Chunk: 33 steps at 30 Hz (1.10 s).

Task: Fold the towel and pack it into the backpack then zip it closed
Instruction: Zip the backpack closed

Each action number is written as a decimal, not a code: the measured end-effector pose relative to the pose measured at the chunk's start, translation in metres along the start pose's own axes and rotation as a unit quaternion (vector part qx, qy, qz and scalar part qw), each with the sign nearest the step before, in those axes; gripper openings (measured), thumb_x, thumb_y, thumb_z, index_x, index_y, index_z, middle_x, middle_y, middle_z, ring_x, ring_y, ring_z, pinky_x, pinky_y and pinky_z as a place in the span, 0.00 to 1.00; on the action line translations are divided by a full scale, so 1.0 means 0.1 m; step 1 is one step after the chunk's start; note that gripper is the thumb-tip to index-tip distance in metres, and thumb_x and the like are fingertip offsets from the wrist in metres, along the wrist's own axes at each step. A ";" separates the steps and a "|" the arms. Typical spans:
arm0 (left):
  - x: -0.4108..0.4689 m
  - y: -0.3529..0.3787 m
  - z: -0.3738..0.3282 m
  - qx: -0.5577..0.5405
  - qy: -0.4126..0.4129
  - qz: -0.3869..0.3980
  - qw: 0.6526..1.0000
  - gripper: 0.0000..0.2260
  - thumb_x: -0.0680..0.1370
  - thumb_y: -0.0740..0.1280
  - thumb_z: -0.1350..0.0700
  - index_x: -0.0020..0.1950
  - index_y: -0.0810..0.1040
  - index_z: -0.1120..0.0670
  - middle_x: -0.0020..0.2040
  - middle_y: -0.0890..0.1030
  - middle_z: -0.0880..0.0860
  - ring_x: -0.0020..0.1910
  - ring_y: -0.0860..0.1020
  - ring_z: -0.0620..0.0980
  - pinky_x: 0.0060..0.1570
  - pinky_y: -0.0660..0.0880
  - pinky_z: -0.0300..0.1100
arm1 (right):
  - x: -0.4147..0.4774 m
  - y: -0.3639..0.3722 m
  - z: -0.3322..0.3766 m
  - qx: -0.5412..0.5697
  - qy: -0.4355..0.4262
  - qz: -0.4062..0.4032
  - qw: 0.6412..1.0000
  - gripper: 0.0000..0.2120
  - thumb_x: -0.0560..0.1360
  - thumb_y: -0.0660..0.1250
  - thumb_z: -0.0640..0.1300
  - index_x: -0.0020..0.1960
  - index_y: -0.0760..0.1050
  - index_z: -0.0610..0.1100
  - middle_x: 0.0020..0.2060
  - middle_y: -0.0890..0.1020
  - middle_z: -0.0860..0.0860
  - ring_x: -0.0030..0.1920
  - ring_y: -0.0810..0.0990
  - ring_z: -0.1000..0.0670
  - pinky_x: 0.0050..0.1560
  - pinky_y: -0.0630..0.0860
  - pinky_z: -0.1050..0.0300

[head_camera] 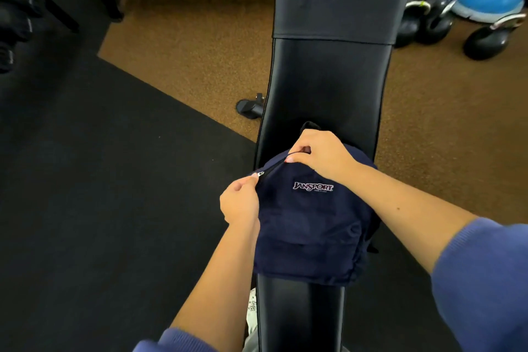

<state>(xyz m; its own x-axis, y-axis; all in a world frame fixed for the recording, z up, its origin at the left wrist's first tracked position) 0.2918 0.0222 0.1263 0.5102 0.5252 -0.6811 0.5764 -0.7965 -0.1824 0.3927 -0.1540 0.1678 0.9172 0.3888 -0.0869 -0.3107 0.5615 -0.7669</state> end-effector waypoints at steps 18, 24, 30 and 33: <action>0.26 -0.27 0.45 0.018 -0.069 -0.022 0.997 0.07 0.75 0.73 0.57 0.37 0.83 0.51 0.42 0.85 0.50 0.43 0.82 0.48 0.46 0.74 0.43 | -0.02 0.23 0.28 -0.246 -0.040 0.014 0.968 0.14 0.79 0.60 0.56 0.58 0.80 0.54 0.53 0.79 0.52 0.56 0.74 0.49 0.56 0.64 0.52; 0.42 -0.40 0.75 0.054 -0.134 -0.024 0.989 0.09 0.74 0.74 0.55 0.36 0.81 0.56 0.37 0.83 0.50 0.38 0.80 0.48 0.51 0.78 0.46 | -0.07 0.06 0.11 -0.180 -0.015 -0.036 0.983 0.09 0.77 0.65 0.53 0.51 0.83 0.53 0.48 0.81 0.53 0.53 0.76 0.49 0.59 0.66 0.51; 0.57 -0.44 0.97 0.147 -0.143 0.009 0.979 0.10 0.77 0.71 0.53 0.42 0.81 0.59 0.37 0.81 0.50 0.43 0.80 0.51 0.48 0.77 0.44 | -0.14 0.02 0.04 -0.155 -0.024 -0.057 0.986 0.08 0.75 0.68 0.53 0.49 0.83 0.52 0.46 0.81 0.53 0.50 0.77 0.50 0.58 0.66 0.52; 0.54 -0.40 0.84 0.222 -0.094 -0.007 0.970 0.10 0.78 0.69 0.51 0.49 0.82 0.57 0.47 0.83 0.54 0.50 0.81 0.56 0.56 0.78 0.50 | -0.17 -0.02 0.04 -0.135 -0.011 -0.069 0.988 0.07 0.75 0.69 0.52 0.49 0.83 0.52 0.45 0.81 0.53 0.49 0.78 0.50 0.57 0.66 0.52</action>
<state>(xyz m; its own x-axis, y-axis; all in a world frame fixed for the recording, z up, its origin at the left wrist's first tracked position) 0.2422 0.0571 0.0371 0.3545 0.5060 -0.7863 0.2284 -0.8623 -0.4520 0.3764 -0.1591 0.1728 0.9395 0.3401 0.0414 -0.1034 0.3966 -0.9121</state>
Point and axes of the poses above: each hand's wrist, its own x-axis towards the middle knuckle, its own y-axis out of the palm, z = x × y, the point moved 3 cm from there along x, towards the middle knuckle
